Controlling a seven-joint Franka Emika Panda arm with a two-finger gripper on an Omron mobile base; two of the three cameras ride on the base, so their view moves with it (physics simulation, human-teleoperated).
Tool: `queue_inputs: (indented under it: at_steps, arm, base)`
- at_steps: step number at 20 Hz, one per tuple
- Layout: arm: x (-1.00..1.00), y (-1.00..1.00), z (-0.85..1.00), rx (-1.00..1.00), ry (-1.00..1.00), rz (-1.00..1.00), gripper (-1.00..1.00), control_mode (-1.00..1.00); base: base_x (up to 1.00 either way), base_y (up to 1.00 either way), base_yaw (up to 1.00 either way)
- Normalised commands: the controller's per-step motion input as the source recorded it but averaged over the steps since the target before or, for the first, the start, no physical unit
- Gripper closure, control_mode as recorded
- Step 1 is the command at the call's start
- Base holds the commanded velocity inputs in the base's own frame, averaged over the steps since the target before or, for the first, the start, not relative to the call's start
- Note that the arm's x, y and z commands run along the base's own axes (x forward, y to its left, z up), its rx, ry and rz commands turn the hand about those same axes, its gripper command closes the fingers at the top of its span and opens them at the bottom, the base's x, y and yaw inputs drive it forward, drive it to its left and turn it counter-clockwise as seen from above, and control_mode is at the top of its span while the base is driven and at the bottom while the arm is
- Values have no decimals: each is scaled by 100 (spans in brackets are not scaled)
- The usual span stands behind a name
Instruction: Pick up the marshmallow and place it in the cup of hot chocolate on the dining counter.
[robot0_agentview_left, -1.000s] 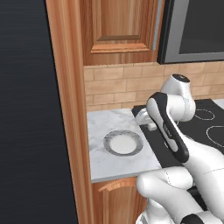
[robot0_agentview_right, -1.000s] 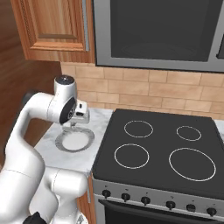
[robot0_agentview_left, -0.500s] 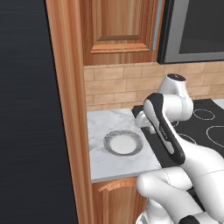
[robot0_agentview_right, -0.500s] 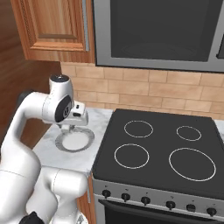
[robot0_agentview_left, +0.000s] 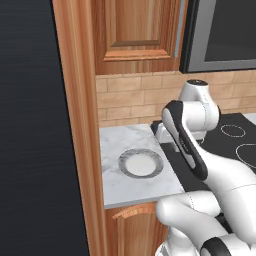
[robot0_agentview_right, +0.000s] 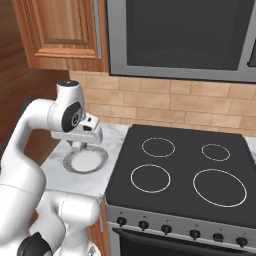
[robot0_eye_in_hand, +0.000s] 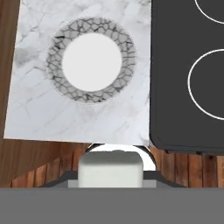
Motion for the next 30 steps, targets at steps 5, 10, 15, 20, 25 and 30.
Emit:
queue_inputs:
  at_steps: [5, 10, 15, 20, 25, 30]
  arm:
    - [-5, -7, 0, 0, 0, -1, 100, 100]
    - [0, 0, 0, 0, 0, 0, 100, 100]
    - [0, 0, 0, 0, 0, 0, 100, 100]
    - [0, 0, 0, 0, 0, 0, 100, 100]
    - [0, 0, 0, 0, 0, 0, 100, 100]
    - [0, 0, 0, 0, 0, 0, 100, 100]
  base:
    - [-3, -5, 0]
    - [-36, -33, -15]
    - [-51, -45, -57]
    - [-4, -73, -74]
    - [0, -51, -85]
    - [0, -37, -88]
